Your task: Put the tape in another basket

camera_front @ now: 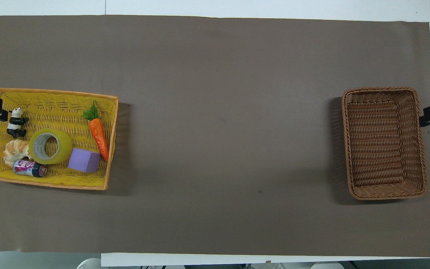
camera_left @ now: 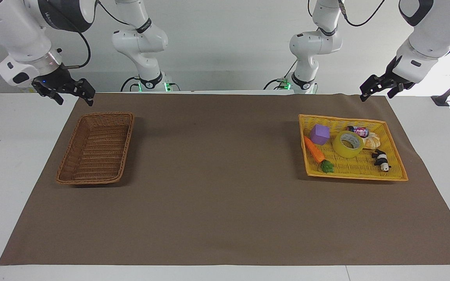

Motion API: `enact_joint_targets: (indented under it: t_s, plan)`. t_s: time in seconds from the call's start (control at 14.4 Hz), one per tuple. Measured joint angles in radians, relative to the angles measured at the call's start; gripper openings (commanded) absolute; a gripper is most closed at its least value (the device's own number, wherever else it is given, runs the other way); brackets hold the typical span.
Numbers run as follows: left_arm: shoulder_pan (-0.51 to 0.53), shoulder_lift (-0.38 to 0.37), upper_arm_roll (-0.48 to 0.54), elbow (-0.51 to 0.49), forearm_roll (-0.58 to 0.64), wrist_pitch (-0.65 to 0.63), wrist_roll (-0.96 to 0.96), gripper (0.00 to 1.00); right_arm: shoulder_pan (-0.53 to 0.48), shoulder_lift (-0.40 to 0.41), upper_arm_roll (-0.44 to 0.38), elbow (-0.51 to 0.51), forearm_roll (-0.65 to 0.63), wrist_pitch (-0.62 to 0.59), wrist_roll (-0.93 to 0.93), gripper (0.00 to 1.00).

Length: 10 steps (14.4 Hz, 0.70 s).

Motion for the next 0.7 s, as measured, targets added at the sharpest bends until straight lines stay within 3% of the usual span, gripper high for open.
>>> enact_joint_targets:
  t_s: [0.7]
  plan:
    - [0.087,0.000,0.005,-0.004,0.002,0.000,0.001,1.00,0.000,0.000,0.000,0.000,0.000,0.000,0.000,0.99]
